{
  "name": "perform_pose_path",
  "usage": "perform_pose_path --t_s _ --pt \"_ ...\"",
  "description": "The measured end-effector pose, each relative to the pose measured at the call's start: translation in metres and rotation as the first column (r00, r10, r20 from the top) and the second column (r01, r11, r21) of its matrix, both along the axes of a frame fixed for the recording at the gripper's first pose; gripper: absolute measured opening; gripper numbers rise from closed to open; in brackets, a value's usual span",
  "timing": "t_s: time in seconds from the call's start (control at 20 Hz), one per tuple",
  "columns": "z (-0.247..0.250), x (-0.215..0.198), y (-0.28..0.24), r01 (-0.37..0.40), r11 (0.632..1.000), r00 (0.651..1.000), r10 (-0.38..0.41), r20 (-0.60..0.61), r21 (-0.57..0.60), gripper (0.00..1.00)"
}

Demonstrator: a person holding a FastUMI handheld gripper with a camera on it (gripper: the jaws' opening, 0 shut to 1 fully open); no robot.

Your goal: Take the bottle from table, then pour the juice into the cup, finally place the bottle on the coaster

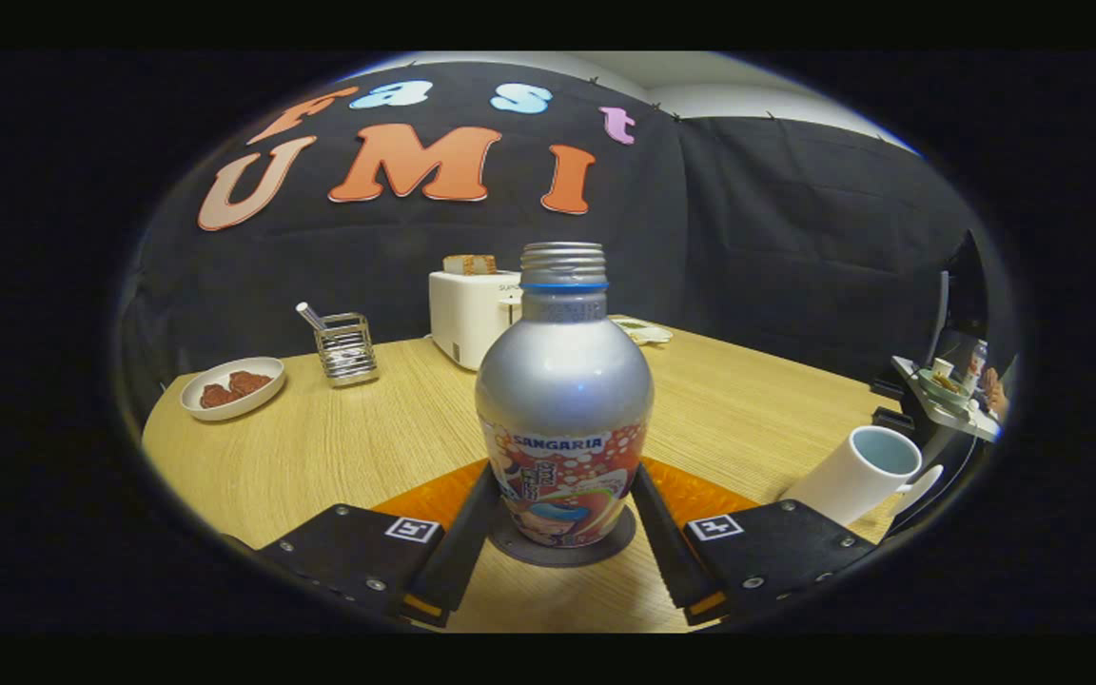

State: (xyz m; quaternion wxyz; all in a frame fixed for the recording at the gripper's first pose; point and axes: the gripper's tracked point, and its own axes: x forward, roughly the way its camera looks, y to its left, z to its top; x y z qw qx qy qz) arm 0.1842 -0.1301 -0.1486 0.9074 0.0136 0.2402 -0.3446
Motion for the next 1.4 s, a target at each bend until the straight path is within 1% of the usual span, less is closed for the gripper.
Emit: perform_pose_path --t_s 0.15,0.4,0.45,0.5,0.6,0.75,0.85,0.95,1.15,1.2,1.3,1.4 --pt "-0.005 0.001 0.005 -0.018 1.000 1.000 0.018 0.007 0.021 0.83" --pt "-0.003 -0.003 0.007 -0.050 0.999 0.999 0.050 -0.002 0.003 0.84" --pt "-0.002 -0.005 0.007 -0.058 0.998 0.998 0.058 -0.004 -0.001 0.86" --pt "0.000 -0.006 0.009 -0.064 0.998 0.998 0.064 -0.002 -0.004 0.91" --pt "0.000 -0.011 0.012 -0.078 0.997 0.997 0.078 -0.006 -0.005 0.97" --pt "0.003 -0.020 0.020 -0.099 0.995 0.995 0.099 0.008 0.014 0.97" --pt "0.010 -0.030 0.025 -0.114 0.993 0.993 0.113 0.029 0.015 0.98" --pt "0.024 -0.041 0.032 -0.144 0.990 0.988 0.143 0.061 0.005 0.97" --pt "0.058 -0.061 0.057 -0.221 0.975 0.964 0.217 0.157 0.010 0.97" --pt "0.070 -0.067 0.065 -0.250 0.968 0.952 0.246 0.183 -0.002 0.97" --pt "0.099 -0.080 0.081 -0.319 0.947 0.915 0.319 0.247 -0.042 0.97" --pt "0.122 -0.101 0.082 -0.350 0.934 0.894 0.357 0.271 -0.078 0.97"
